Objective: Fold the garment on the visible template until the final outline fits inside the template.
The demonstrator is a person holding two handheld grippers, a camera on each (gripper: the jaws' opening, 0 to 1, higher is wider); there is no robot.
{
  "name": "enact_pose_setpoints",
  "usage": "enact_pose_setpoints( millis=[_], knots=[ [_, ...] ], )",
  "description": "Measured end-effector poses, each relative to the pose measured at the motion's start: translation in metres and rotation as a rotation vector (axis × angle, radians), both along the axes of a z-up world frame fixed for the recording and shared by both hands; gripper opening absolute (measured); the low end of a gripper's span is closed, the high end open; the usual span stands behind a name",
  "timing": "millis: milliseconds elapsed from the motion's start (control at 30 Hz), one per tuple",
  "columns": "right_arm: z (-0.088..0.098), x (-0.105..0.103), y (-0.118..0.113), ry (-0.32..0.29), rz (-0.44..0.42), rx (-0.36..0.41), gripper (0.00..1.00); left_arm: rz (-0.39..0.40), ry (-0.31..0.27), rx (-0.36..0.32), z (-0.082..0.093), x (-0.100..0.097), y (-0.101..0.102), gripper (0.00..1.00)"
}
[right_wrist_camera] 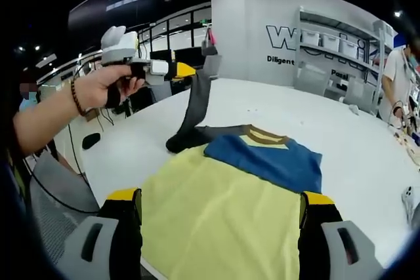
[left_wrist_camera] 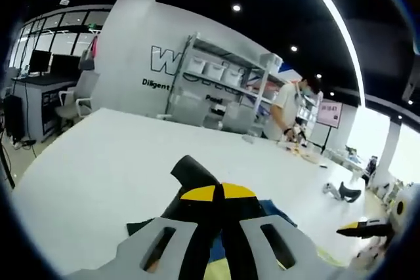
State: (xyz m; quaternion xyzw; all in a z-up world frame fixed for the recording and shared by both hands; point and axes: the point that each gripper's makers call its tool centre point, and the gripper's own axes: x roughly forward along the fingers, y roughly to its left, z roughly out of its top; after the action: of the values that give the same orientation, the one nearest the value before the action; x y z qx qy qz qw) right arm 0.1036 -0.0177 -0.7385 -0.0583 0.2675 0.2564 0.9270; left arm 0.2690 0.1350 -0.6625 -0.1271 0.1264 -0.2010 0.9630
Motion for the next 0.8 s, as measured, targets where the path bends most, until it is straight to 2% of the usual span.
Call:
enact_pose_setpoints(
  millis=[167, 500, 800],
  knots=[
    [-0.003, -0.002, -0.004, 0.01, -0.007, 0.0, 0.99, -0.042, 0.0, 0.011, -0.005, 0.005, -0.021, 0.0],
    [-0.005, -0.004, -0.009, 0.021, -0.009, 0.003, 0.99, -0.142, 0.006, 0.043, -0.026, 0.015, -0.07, 0.0],
    [-0.014, -0.004, -0.01, 0.045, -0.003, 0.008, 0.99, -0.183, 0.032, 0.036, -0.043, 0.023, -0.101, 0.0]
  ],
)
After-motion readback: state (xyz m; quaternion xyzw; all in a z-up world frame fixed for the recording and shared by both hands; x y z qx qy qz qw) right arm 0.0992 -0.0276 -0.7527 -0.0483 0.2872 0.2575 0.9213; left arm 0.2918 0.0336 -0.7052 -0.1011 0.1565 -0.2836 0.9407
